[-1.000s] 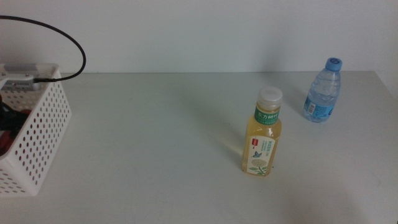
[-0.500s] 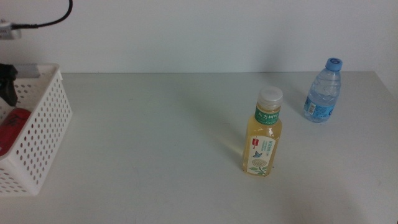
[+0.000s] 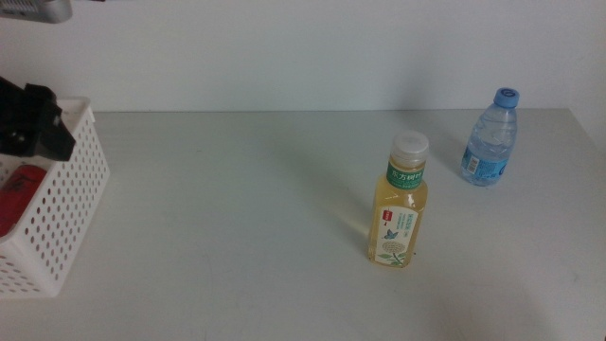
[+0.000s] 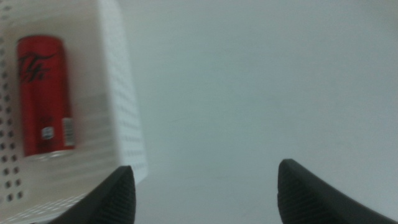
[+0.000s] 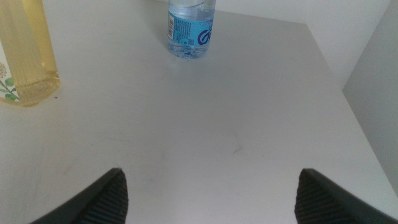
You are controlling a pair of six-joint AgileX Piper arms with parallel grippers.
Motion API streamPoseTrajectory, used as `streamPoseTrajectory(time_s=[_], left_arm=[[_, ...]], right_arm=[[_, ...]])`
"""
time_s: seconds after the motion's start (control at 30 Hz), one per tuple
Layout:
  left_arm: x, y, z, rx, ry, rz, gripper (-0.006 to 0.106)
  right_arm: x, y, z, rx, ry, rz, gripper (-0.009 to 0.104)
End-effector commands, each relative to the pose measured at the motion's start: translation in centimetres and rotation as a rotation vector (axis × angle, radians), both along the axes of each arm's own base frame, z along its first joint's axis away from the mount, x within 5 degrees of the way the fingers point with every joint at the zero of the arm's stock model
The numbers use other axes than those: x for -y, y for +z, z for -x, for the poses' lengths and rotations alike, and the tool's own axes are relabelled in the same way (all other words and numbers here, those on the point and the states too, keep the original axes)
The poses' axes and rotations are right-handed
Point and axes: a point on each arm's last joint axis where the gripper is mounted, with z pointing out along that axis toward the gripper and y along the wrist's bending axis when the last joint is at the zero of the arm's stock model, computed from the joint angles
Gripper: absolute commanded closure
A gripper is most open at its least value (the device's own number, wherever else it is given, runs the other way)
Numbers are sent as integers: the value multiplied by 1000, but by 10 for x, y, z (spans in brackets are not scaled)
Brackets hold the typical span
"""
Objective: Use arms to grab the bottles and put them into the dustbin to the left of the table.
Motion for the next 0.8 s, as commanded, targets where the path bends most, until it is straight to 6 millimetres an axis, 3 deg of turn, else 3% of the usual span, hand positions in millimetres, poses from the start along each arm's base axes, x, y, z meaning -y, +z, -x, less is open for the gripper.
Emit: streamPoseTrajectory(time_s=[0.0, 0.2, 0.4, 0.5, 0.63, 0.77], left_arm=[[14, 16, 24, 155, -43, 53, 26], [38, 8, 64, 220, -192, 80, 26], [57, -13, 68, 226, -294, 85, 26], [73, -31, 72, 322, -365, 120, 26], [86, -50, 85, 582, -430, 223, 26], [93, -83, 96, 711, -468, 291, 26]], right_arm=[[1, 7, 0, 85, -6, 20, 8], [1, 7, 0, 85, -6, 20, 8], [1, 7, 0, 85, -6, 20, 8], [1, 7, 0, 85, -6, 20, 8], [1, 7, 0, 85, -6, 20, 8], [1, 7, 0, 85, -6, 20, 8]])
